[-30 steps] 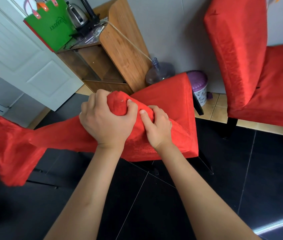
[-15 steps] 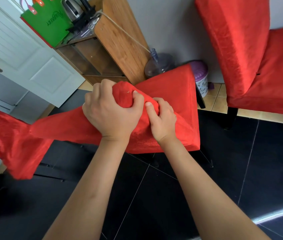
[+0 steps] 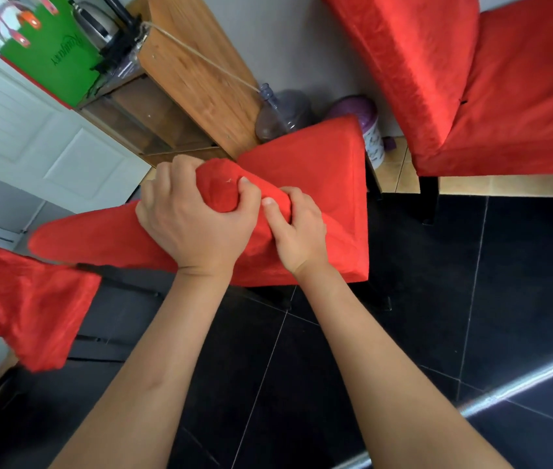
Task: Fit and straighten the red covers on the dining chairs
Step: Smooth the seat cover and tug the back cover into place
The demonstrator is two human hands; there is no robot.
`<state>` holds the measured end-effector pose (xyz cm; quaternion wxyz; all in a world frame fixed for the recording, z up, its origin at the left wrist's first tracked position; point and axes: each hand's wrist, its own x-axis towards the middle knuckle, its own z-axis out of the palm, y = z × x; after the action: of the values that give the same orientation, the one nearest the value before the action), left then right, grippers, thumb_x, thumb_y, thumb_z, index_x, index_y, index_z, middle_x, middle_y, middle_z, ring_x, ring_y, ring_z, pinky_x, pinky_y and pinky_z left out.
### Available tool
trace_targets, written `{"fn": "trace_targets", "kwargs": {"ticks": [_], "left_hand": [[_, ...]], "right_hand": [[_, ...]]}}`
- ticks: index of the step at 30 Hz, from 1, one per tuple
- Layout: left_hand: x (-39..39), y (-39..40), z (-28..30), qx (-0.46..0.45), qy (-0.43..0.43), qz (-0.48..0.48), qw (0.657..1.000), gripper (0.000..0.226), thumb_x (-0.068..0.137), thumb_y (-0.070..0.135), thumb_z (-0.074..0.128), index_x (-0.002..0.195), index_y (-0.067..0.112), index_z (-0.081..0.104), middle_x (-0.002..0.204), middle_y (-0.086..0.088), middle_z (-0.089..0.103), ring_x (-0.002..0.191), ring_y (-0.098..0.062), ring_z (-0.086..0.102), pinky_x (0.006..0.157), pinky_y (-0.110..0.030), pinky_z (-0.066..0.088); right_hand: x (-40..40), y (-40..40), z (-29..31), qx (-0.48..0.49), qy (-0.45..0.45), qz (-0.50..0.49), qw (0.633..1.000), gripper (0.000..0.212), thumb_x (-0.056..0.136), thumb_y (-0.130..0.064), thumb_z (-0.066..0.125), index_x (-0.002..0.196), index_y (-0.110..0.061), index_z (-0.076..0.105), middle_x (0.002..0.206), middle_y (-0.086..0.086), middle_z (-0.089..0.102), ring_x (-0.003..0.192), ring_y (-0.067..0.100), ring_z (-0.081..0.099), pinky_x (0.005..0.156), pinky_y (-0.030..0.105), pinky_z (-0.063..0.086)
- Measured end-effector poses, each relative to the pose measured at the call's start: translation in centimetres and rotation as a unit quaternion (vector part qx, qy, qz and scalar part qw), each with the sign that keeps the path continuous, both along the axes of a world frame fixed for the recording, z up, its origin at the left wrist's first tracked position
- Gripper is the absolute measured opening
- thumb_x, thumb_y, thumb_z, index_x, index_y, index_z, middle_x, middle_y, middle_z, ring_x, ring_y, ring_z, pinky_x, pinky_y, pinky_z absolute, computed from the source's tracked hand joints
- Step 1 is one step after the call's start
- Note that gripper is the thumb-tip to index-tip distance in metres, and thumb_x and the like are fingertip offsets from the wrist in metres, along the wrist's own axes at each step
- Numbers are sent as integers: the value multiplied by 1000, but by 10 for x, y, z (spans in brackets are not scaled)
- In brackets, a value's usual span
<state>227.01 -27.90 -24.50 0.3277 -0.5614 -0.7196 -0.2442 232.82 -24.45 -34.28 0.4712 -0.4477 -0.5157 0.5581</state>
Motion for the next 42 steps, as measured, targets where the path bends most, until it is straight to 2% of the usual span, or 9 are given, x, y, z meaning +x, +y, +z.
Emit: {"fn": "trace_targets", "kwargs": {"ticks": [15, 20, 23, 30, 35, 42], "left_hand": [[13, -9, -4, 5, -24, -3, 1000, 43, 66, 44, 63, 85, 5, 62, 84, -11, 63, 82, -35, 58, 70, -38, 37], [12, -9, -4, -2, -31, -4, 1000, 43, 66, 45, 64, 85, 6, 61, 85, -11, 63, 82, -34, 58, 72, -39, 39], [12, -9, -2, -9, -39, -11, 999, 42, 67, 44, 63, 86, 6, 61, 85, -11, 62, 82, -35, 57, 73, -40, 40], [4, -21, 18, -77, -115, -97, 986, 38, 74, 42, 64, 94, 10, 65, 93, -7, 66, 91, -30, 60, 84, -41, 44], [1, -30, 43, -67, -171, -145, 972, 35, 76, 37, 66, 100, 12, 67, 97, -1, 67, 93, -21, 63, 87, -47, 47], [-25, -38, 82, -32, -218, -151, 964, 34, 79, 32, 68, 103, 7, 66, 98, -3, 69, 93, -17, 64, 86, -34, 50]], "right_hand": [[6, -8, -8, -10, 18, -11, 1000, 68, 78, -64, 39, 125, -19, 56, 130, 0, 54, 127, 19, 42, 108, 53, 29], [8, -7, -11, -19, 4, 7, 1000, 53, 93, -55, 45, 133, -21, 51, 138, 0, 48, 133, 19, 37, 110, 53, 26], [12, -9, -10, -22, -14, 16, 1000, 54, 95, -54, 42, 138, -22, 47, 143, -1, 44, 136, 17, 34, 112, 52, 26], [32, -21, 2, -25, -95, 28, 995, 55, 95, -55, 35, 144, -29, 40, 150, -4, 38, 141, 15, 27, 115, 48, 23], [42, -21, 24, -21, -123, 25, 992, 56, 95, -57, 35, 145, -32, 38, 151, -5, 37, 141, 15, 27, 115, 47, 22], [52, -26, 65, -1, -142, 13, 990, 54, 96, -55, 37, 145, -31, 39, 150, -6, 39, 141, 14, 28, 115, 46, 23]]}}
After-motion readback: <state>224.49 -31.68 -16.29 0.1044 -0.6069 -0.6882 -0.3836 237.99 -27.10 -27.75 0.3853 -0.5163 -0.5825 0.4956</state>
